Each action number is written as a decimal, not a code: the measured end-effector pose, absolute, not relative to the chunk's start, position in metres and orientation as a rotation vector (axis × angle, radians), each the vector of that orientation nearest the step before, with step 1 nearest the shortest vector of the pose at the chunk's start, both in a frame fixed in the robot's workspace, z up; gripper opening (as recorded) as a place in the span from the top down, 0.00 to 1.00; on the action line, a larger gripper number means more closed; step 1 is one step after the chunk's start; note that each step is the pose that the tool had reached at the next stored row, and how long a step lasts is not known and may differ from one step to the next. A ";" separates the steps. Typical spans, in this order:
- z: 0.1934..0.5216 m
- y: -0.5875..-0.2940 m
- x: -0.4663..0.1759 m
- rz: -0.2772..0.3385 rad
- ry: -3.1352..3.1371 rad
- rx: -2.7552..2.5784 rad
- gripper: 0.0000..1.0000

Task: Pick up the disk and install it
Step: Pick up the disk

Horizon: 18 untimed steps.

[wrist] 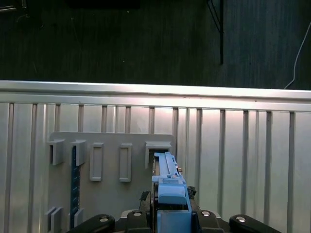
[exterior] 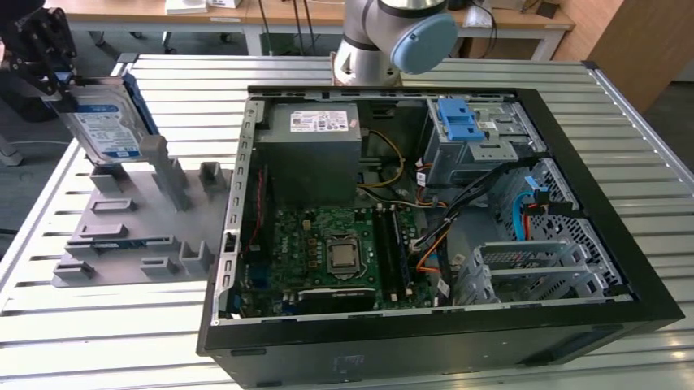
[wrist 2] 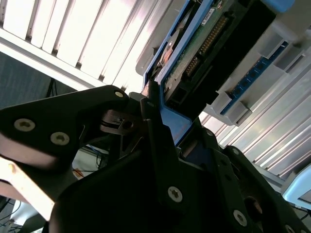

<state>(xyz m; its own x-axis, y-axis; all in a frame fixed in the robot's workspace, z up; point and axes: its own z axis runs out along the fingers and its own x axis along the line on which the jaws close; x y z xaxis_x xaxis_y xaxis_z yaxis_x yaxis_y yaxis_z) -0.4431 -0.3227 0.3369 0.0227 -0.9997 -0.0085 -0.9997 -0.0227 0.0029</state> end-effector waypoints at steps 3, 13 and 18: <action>0.337 -0.323 -0.443 0.012 2.192 -2.245 0.64; 0.341 -0.323 -0.443 0.012 2.192 -2.245 0.64; 0.343 -0.323 -0.443 0.012 2.192 -2.245 0.64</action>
<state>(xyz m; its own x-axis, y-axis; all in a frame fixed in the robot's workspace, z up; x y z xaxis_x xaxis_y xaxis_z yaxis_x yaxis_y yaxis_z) -0.4432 -0.3227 0.3434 0.0239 -0.9997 -0.0083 -0.9997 -0.0239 0.0026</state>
